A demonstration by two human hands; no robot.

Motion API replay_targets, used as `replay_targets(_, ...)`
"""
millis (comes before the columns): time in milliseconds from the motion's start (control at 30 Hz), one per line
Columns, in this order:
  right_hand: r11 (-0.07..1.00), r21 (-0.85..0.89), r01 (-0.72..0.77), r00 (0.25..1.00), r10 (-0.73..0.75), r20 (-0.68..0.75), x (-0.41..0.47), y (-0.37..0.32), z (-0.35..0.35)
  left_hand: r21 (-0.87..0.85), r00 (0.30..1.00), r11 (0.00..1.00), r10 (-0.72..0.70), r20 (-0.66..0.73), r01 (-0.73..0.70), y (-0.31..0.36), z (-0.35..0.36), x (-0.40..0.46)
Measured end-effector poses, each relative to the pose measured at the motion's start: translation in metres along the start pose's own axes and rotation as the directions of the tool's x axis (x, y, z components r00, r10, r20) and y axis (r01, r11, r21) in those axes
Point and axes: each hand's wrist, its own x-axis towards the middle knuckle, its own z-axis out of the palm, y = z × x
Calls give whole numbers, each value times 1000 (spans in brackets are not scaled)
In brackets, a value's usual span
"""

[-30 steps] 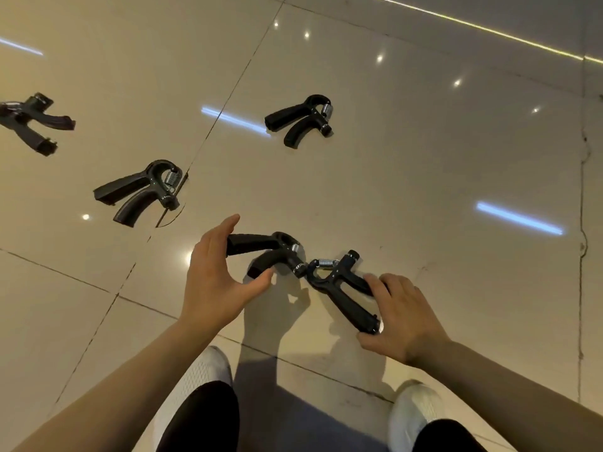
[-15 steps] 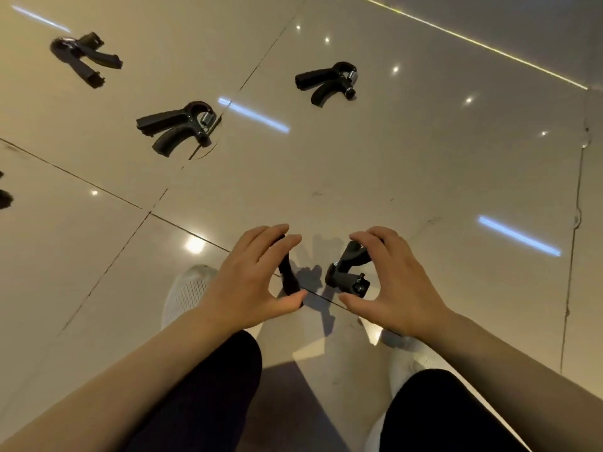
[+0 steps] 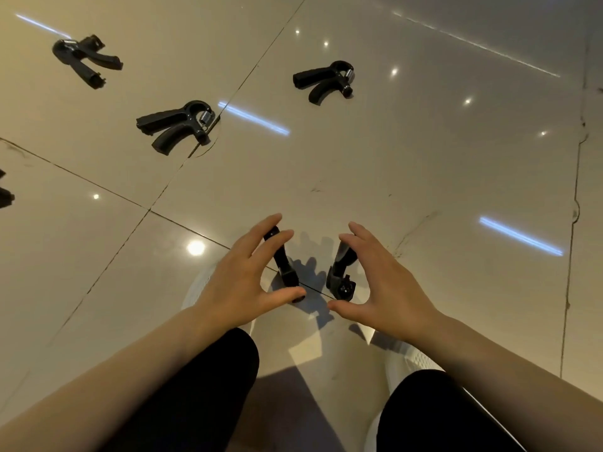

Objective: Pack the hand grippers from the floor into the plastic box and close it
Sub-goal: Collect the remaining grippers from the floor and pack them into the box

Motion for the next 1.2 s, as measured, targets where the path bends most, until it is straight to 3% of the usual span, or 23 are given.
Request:
replay_targets(100, 999, 20, -25, 999, 25, -26, 4, 2, -1, -53, 996, 995, -85, -20, 84, 4, -3, 5)
replay_targets(233, 994, 76, -75, 994, 80, -76, 10, -2, -8, -41, 997, 997, -60, 57, 62, 9, -10, -5)
replay_targets(367, 999, -24, -35, 998, 34, -55, -5, -20, -36, 11, 997, 999, 36, 64, -37, 32, -40, -6)
replay_targets(500, 993, -115, 21, 986, -39, -159, -51, -58, -70, 72, 981, 978, 194, 4, -194, 85, -87, -19)
replay_targets(700, 966, -246, 76, 948, -147, -283, -179, -132, -106, 159, 940, 941, 320, -118, -300, 194, -157, -93)
replay_targets(833, 972, -220, 81, 908, -163, -385, -283, -160, -121, 129, 915, 932, 358, -184, -339, 273, -177, -159)
replay_targets(1000, 990, -122, 73, 851, -125, -510, -417, -162, -119, 2, 883, 925, 364, -296, -380, 368, -163, -241)
replay_targets(1200, 999, 18, 34, 822, -18, -569, -566, -133, -99, -93, 862, 880, 427, -274, -465, 462, -107, -322)
